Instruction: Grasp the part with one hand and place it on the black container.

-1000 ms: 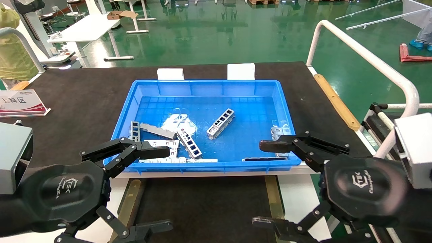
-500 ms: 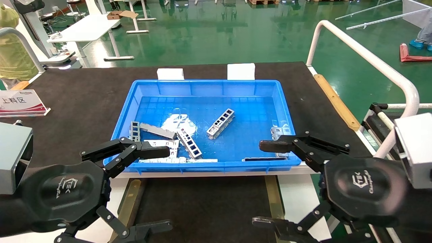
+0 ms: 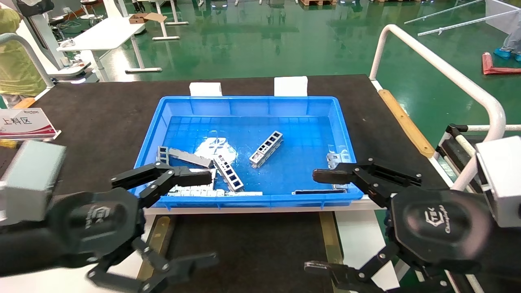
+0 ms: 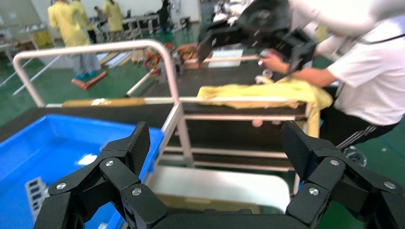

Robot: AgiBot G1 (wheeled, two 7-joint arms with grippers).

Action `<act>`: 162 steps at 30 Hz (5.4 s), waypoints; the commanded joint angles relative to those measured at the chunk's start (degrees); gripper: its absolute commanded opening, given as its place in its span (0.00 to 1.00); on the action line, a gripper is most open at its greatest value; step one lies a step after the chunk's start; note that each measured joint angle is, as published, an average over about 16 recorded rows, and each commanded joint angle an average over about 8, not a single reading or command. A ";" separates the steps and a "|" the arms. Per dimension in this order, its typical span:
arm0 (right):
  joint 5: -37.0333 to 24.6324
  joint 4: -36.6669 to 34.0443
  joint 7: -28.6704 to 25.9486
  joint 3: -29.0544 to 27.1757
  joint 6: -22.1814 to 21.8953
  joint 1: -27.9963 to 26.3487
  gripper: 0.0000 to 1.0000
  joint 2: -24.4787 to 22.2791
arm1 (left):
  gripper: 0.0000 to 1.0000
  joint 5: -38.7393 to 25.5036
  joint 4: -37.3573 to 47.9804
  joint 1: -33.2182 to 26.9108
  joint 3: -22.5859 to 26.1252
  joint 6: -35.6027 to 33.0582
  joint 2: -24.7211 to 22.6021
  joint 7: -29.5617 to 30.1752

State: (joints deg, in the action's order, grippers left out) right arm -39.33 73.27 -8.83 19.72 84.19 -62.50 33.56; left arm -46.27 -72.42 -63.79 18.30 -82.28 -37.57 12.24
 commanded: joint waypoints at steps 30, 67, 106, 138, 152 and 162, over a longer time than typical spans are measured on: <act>0.02 -0.01 0.02 0.04 -0.01 -0.01 1.00 -0.01 | 1.00 -27.95 30.91 -17.39 12.62 26.39 -28.89 -2.23; 0.05 -0.01 0.04 0.08 -0.03 -0.02 0.00 -0.03 | 0.00 -22.80 49.84 -21.14 30.53 49.94 -40.98 -4.23; 0.08 -0.01 0.06 0.12 -0.04 -0.04 0.00 -0.05 | 0.00 -6.48 49.50 -21.94 43.14 54.98 -40.48 -4.93; 0.11 -0.01 0.08 0.16 -0.06 -0.04 0.00 -0.06 | 0.00 7.16 16.46 -11.51 36.77 27.93 -13.23 -10.66; 0.12 -0.01 0.09 0.18 -0.06 -0.05 0.00 -0.07 | 0.00 6.87 -3.92 3.24 39.49 40.83 -2.86 -6.73; 0.12 -0.01 0.09 0.19 -0.07 -0.05 0.00 -0.07 | 0.00 8.72 -2.97 12.11 41.08 49.47 -4.75 -5.59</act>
State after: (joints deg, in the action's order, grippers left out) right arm -39.21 73.26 -8.74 19.91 84.12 -62.56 33.49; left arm -37.33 -75.09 -51.94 59.13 -32.36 -42.91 6.80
